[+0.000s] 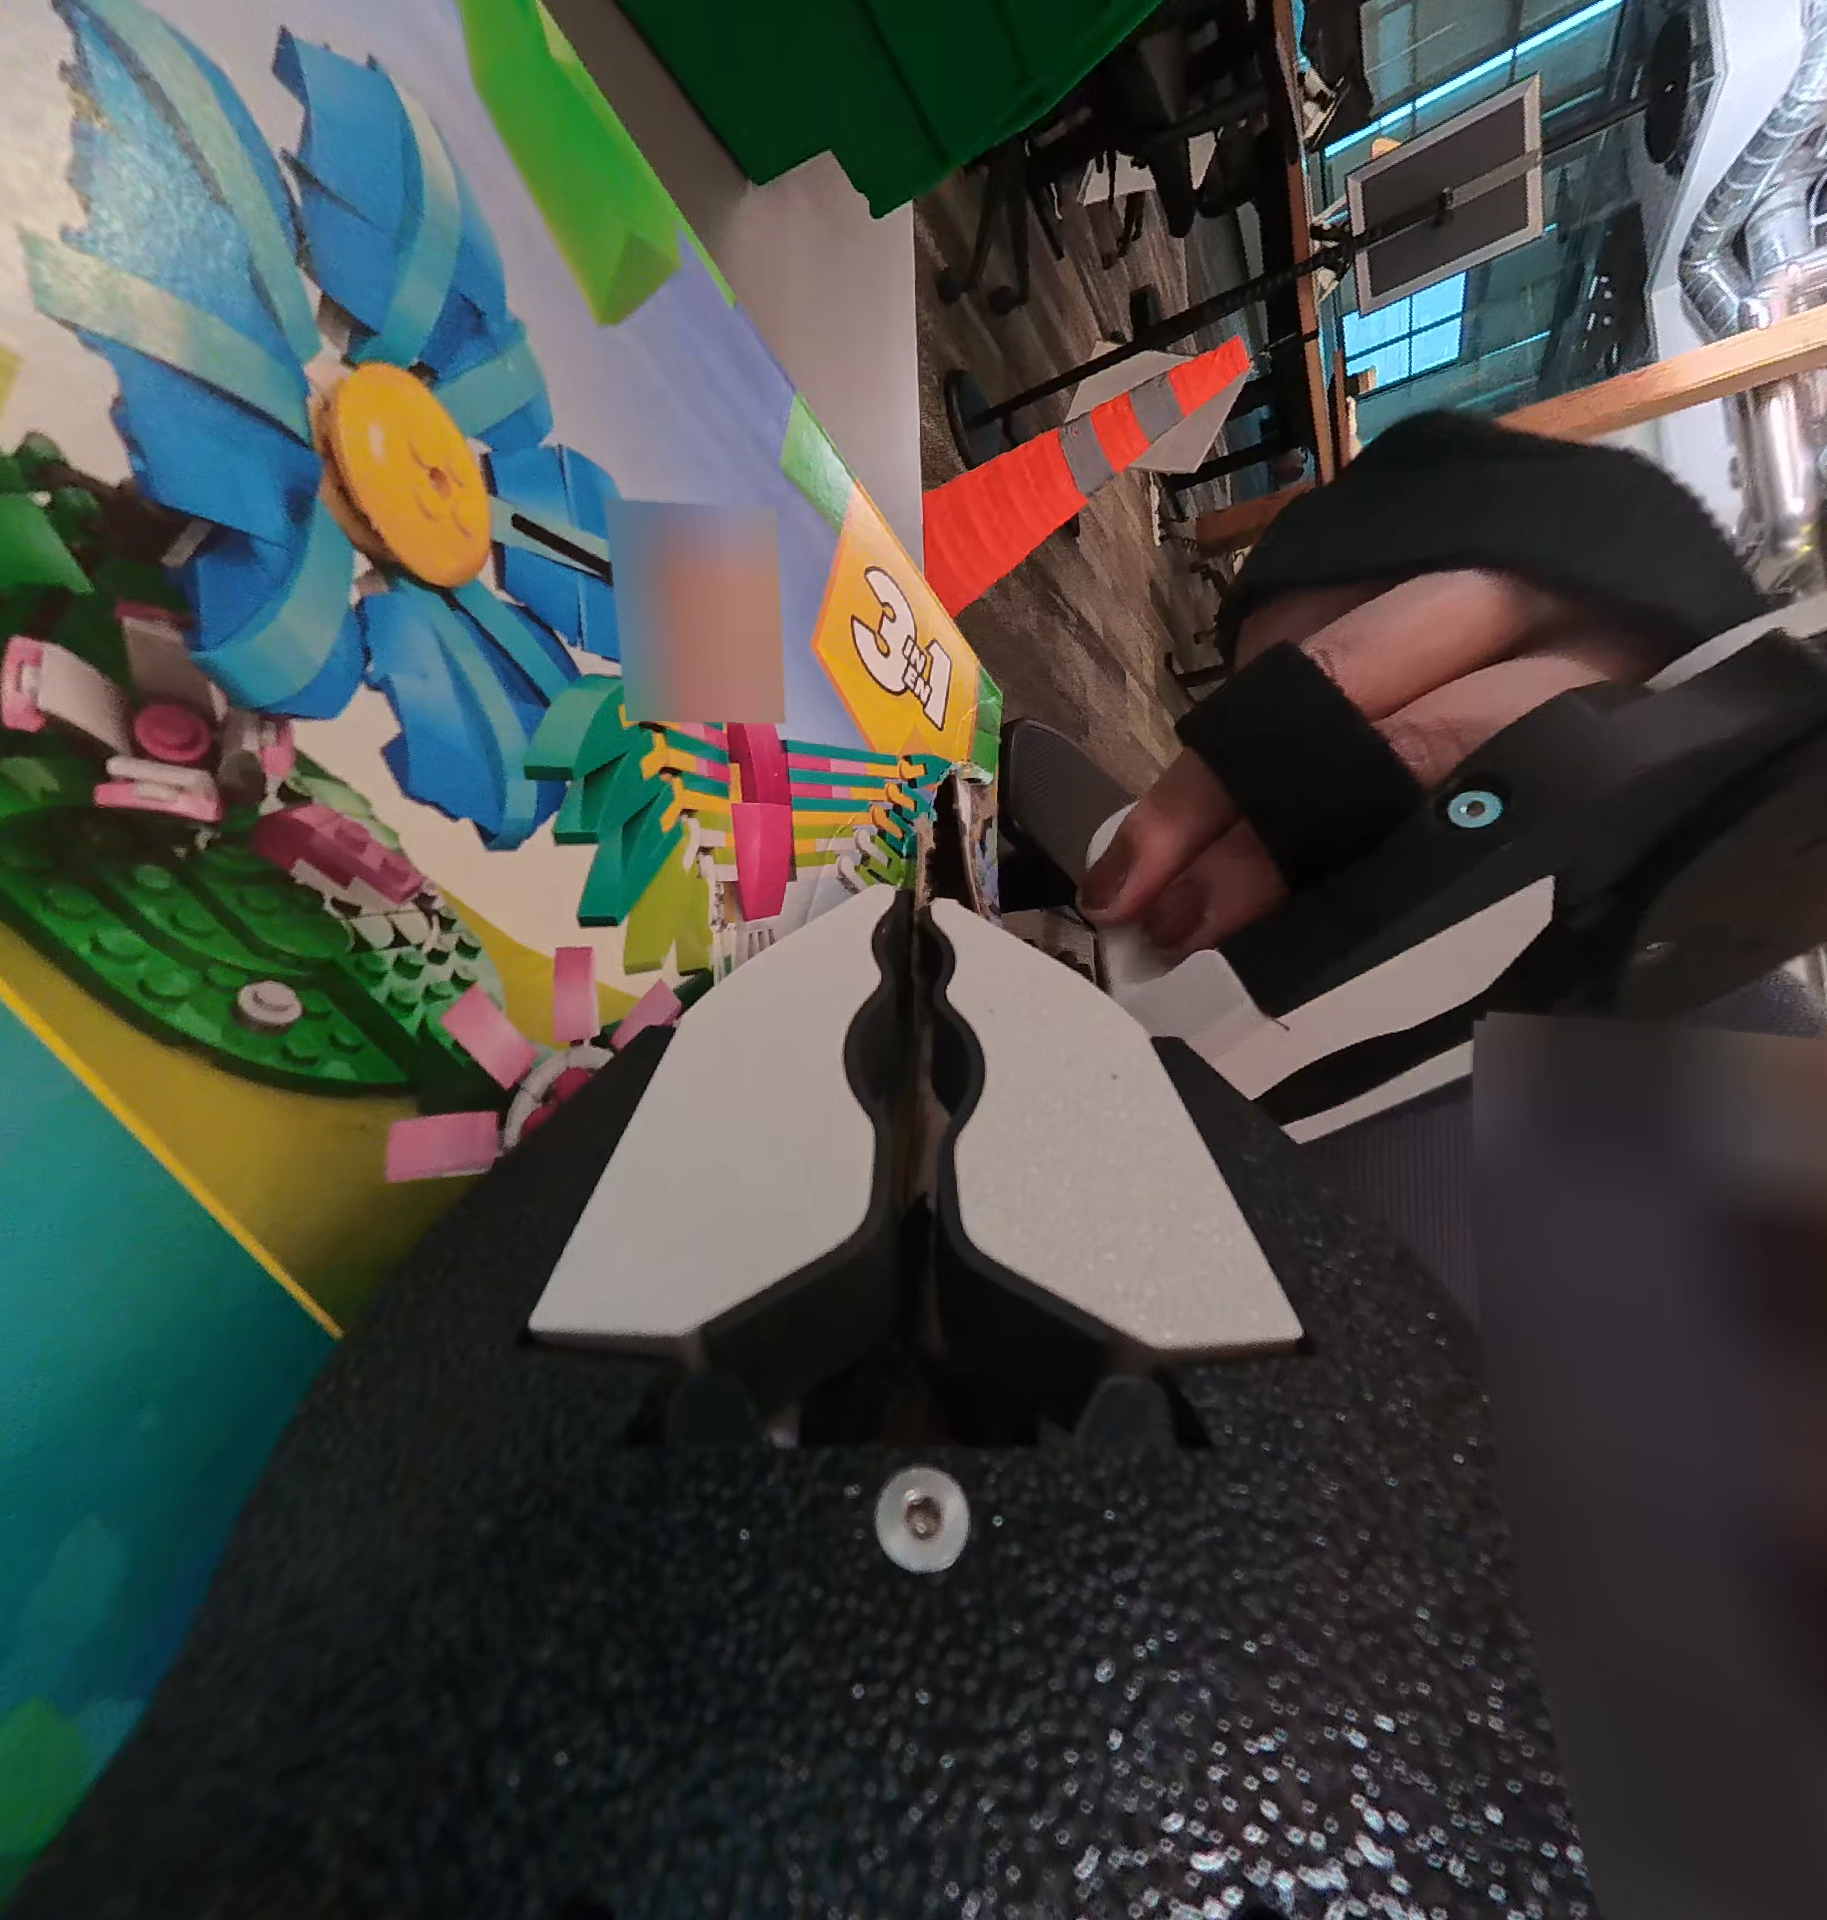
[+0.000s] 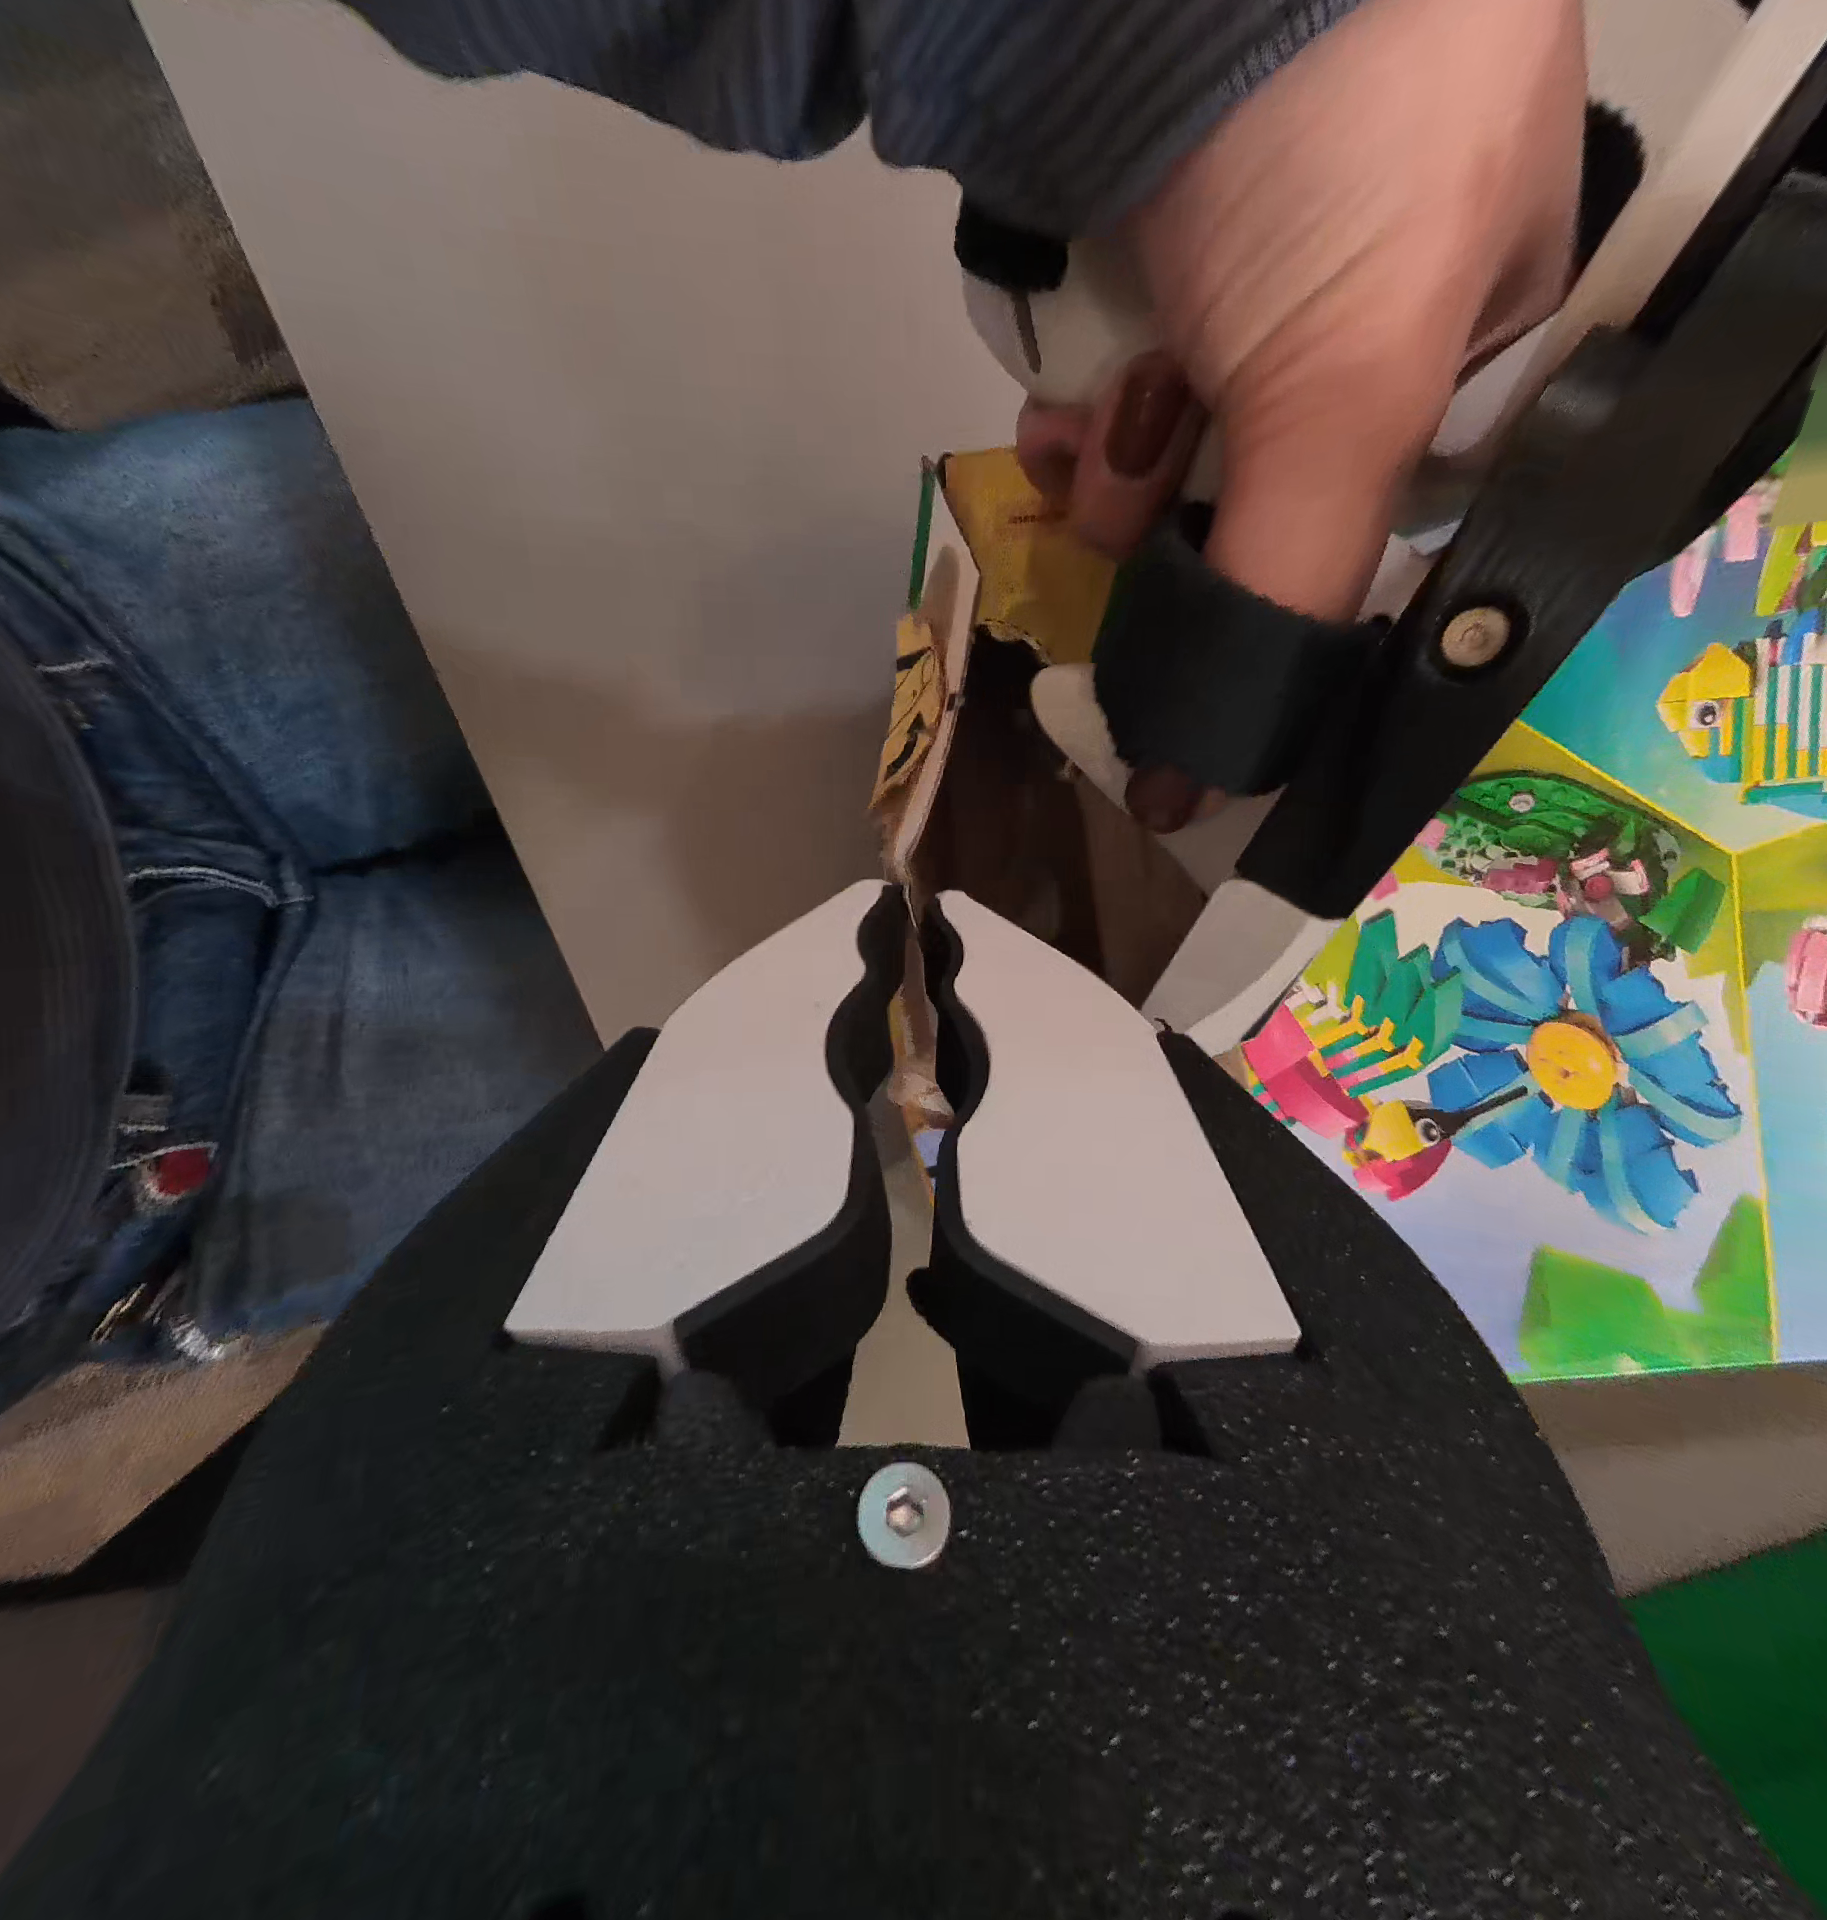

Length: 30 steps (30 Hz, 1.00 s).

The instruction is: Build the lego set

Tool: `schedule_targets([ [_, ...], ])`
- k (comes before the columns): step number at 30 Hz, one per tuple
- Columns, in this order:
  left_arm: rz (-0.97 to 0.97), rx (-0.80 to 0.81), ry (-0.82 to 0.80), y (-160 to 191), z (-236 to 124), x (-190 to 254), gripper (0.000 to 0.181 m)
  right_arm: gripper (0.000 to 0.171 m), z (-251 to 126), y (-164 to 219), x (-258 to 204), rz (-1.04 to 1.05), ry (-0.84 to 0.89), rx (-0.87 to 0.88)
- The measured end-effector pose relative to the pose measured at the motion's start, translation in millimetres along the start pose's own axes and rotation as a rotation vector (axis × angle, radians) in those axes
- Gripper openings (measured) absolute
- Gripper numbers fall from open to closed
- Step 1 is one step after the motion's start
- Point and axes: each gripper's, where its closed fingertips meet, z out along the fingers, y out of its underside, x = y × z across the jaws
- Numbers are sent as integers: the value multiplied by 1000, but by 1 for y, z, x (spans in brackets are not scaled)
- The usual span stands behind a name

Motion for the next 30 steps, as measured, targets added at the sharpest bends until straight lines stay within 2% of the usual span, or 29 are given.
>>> schedule_targets([
  [3,7,4,-8,0,0,0,1,12,0,0,-4,-43,92,62],
  [7,19,2,-27,0,1,-1,1,25,1,0,1,-181,345,116],
  [8,21,-2,-34,1,1,-2,1,28,3,2,3,-180,353,94],
  [9,26,-3,-40,1,1,-2,1,39,6,5,4,-171,332,59],
  [11,34,1,-49,1,1,-2,1,44,12,10,7,-173,293,-28],
  [14,43,2,-71,1,2,-4,1,27,19,18,10,-186,272,-138],
  [18,51,4,-92,1,2,-5,1,24,18,19,10,-263,409,-171],
  [23,43,-4,-92,2,3,-5,1,25,16,18,9,-302,582,-95],
  [25,39,-4,-85,2,2,-5,1,23,17,18,10,-209,513,-37],
  [30,38,-3,-77,2,2,-4,1,22,21,16,10,68,198,160],
])
